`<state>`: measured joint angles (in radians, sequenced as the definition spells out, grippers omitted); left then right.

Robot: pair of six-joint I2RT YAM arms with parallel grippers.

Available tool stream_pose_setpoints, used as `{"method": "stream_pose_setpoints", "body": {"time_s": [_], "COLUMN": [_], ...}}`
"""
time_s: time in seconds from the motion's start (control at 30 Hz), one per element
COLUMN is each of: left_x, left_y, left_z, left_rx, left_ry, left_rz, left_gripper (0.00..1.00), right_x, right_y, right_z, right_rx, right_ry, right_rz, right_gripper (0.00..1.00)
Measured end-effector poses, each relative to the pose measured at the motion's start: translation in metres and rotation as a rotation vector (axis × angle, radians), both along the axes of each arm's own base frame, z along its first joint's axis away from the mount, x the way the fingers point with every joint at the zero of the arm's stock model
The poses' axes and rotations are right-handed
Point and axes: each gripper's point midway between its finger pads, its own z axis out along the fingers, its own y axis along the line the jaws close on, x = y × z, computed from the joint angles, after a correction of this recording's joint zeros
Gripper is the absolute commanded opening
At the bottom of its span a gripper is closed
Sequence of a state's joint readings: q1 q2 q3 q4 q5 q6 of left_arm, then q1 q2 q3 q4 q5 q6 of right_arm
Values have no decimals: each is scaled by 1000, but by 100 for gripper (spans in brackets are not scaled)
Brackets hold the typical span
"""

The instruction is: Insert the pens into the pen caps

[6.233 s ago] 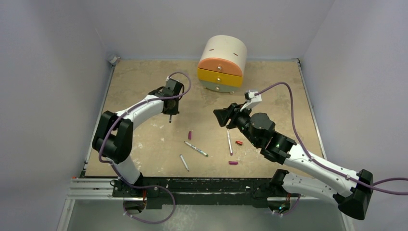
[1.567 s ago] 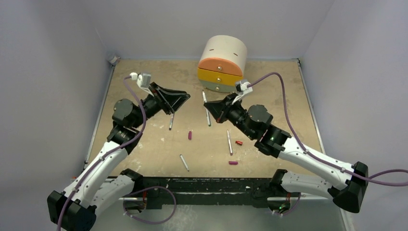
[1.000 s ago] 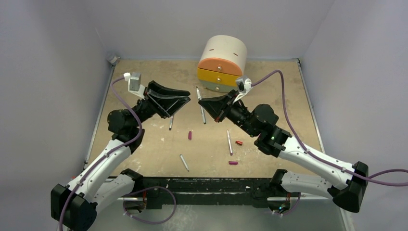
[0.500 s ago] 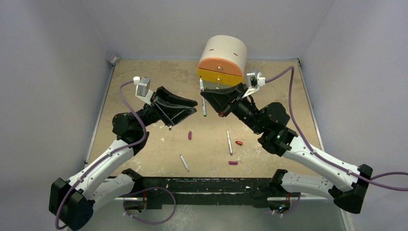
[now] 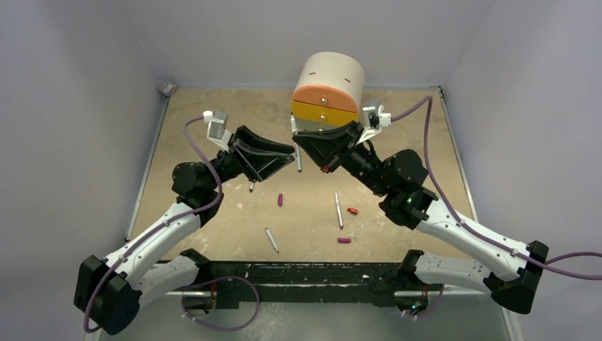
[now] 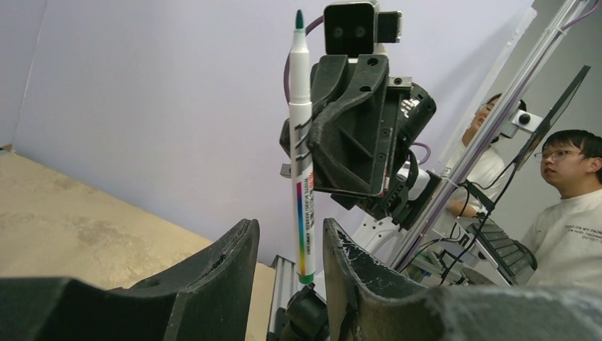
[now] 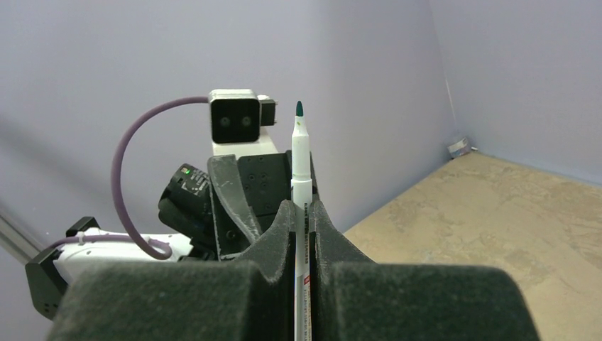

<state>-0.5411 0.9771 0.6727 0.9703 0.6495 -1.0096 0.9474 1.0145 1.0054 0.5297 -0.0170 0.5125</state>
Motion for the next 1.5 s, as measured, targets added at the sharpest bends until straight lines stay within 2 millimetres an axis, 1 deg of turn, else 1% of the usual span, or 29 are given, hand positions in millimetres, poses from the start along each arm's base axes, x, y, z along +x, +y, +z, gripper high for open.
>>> {"method": "stream_pose_setpoints", "body": {"time_s": [0.1, 0.2, 0.43, 0.47, 0.5, 0.57, 0.63, 0.67, 0.83, 0.9, 0.97, 1.07, 1.13, 1.33, 1.43, 1.5], "left_x": [5, 7, 3, 3, 3, 3, 4, 5, 6, 7, 8, 12, 17, 26, 27, 26], "left_y": [-5, -7, -8, -8, -8, -8, -8, -8, -10, -12, -13, -17, -19, -22, -23, -23], "left_z": [-6, -8, -4, -3, -3, -3, -3, -4, -3, -3, -4, -8, -14, -33, -40, -44], "left_rx": [13, 18, 8, 7, 6, 7, 9, 9, 7, 10, 22, 69, 117, 260, 301, 320], "left_ry": [18, 26, 10, 8, 7, 8, 9, 12, 21, 24, 29, 30, 36, 39, 39, 39], "left_rz": [-2, -6, -13, -14, -14, -15, -13, -12, -16, -19, -18, -4, 17, 57, 58, 55], "left_gripper": [38, 38, 38, 36, 32, 19, 3, 0, 0, 0, 0, 0, 0, 0, 0, 0], "right_x": [1, 3, 5, 5, 6, 7, 6, 5, 4, 4, 6, 8, 10, 14, 15, 17], "right_y": [3, 7, 14, 16, 17, 18, 19, 19, 16, 14, 11, 6, 2, -1, -1, 0], "right_z": [-3, -7, -15, -17, -18, -20, -20, -18, -16, -16, -17, -18, -18, -13, -11, -14], "right_rx": [-9, -18, -37, -41, -43, -48, -47, -42, -42, -46, -55, -70, -78, -103, -109, -118], "right_ry": [3, 8, 15, 17, 19, 23, 24, 20, 14, 15, 13, 6, 2, -11, -15, -10], "right_rz": [6, 10, 23, 25, 26, 26, 31, 36, 32, 25, 5, -24, -46, -79, -84, -85], "right_gripper": [0, 0, 0, 0, 0, 0, 0, 0, 0, 7, 20, 32, 39, 41, 42, 41]}}
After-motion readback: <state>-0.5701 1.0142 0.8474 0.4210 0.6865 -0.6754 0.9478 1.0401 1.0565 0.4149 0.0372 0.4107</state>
